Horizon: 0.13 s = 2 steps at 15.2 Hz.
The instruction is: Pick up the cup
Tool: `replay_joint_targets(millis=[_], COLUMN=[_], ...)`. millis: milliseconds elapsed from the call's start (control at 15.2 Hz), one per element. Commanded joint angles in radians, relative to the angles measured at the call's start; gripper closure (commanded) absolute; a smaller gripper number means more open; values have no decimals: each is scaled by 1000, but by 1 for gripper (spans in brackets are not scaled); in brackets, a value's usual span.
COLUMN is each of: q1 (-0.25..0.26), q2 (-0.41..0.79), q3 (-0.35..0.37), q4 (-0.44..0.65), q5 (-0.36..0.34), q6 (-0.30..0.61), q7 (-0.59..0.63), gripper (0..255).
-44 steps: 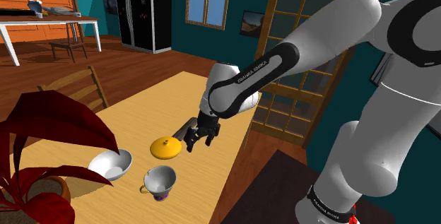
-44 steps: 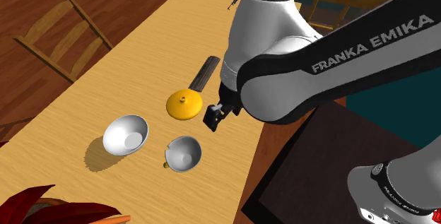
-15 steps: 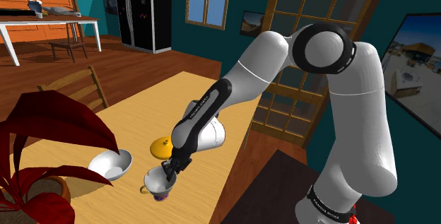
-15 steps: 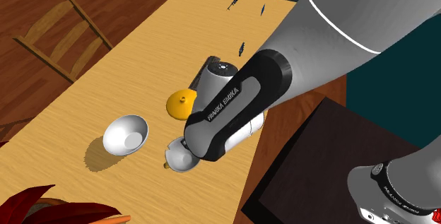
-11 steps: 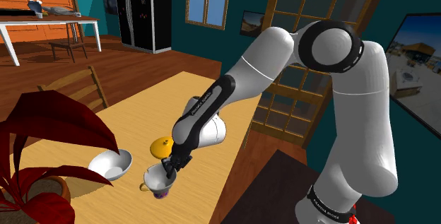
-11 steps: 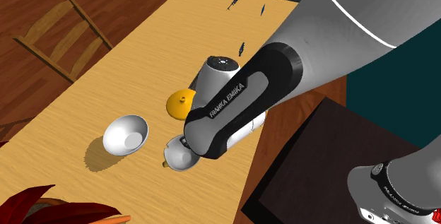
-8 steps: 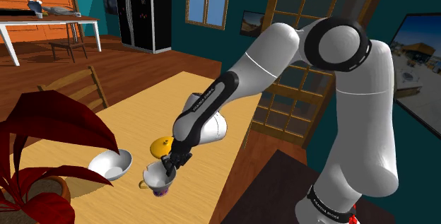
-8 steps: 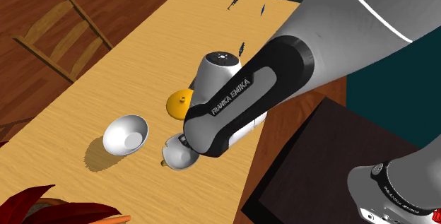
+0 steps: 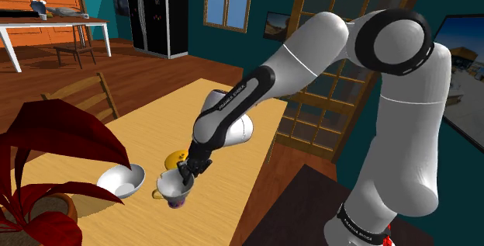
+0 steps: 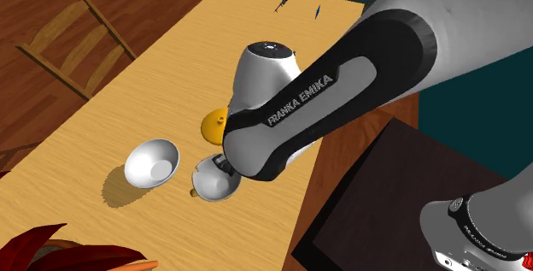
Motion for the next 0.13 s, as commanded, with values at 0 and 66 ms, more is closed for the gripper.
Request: replay_joint_targets(millis=[0,66], q1=[2,2], q2=[-13,-13], q3=[-5,-5], q4=[2,2], q5=[-9,-9], q6=[-15,-15], q7=[11,11], gripper=[255,255])
